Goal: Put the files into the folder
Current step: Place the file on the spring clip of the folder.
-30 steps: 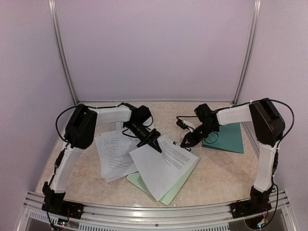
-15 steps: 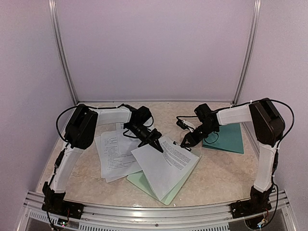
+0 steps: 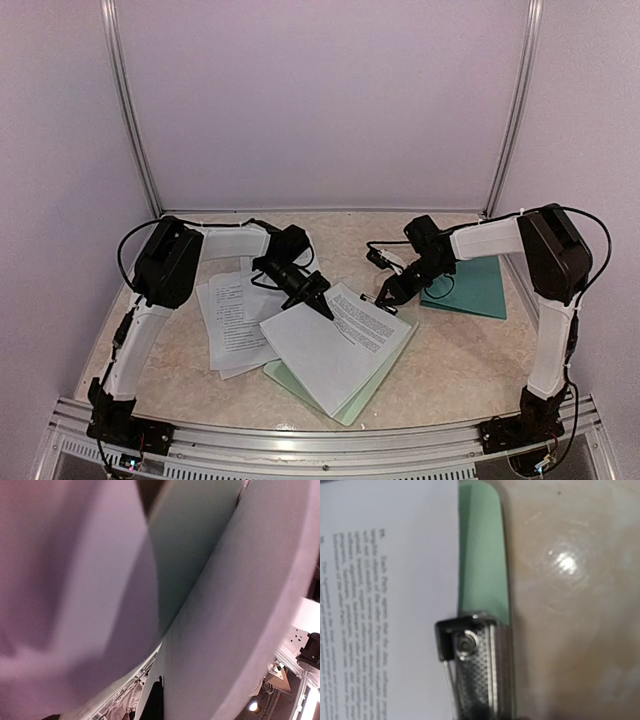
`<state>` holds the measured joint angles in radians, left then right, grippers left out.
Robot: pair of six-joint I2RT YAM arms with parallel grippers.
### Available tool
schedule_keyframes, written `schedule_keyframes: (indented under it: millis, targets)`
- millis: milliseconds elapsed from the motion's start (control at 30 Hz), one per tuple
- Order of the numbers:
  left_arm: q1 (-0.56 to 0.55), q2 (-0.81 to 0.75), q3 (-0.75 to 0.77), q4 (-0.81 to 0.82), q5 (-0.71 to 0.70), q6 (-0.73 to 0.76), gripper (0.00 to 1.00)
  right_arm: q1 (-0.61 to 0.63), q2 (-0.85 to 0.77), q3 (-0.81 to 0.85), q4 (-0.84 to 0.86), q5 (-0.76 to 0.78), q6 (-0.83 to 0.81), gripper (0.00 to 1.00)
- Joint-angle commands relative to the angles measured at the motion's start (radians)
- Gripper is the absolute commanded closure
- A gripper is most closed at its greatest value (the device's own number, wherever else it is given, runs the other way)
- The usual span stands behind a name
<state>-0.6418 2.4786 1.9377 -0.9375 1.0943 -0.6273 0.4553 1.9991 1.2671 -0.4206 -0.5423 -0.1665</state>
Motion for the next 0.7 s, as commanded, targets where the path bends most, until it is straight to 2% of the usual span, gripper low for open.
schedule_keyframes:
  millis: [0, 433, 667]
  targets:
    - [0.017, -0.032, -0.003, -0.046, -0.01, -0.009, 1.0, 0.009, 0.01, 0.017, -0.014, -0.019, 0.002, 1.0]
    - [0.023, -0.027, 0.029, -0.086, 0.023, -0.062, 1.0, 0.012, 0.008, 0.02, -0.009, -0.019, 0.004, 1.0]
    - [0.025, -0.025, 0.034, -0.042, 0.077, -0.132, 1.0, 0.013, 0.006, 0.024, -0.007, -0.024, 0.005, 1.0]
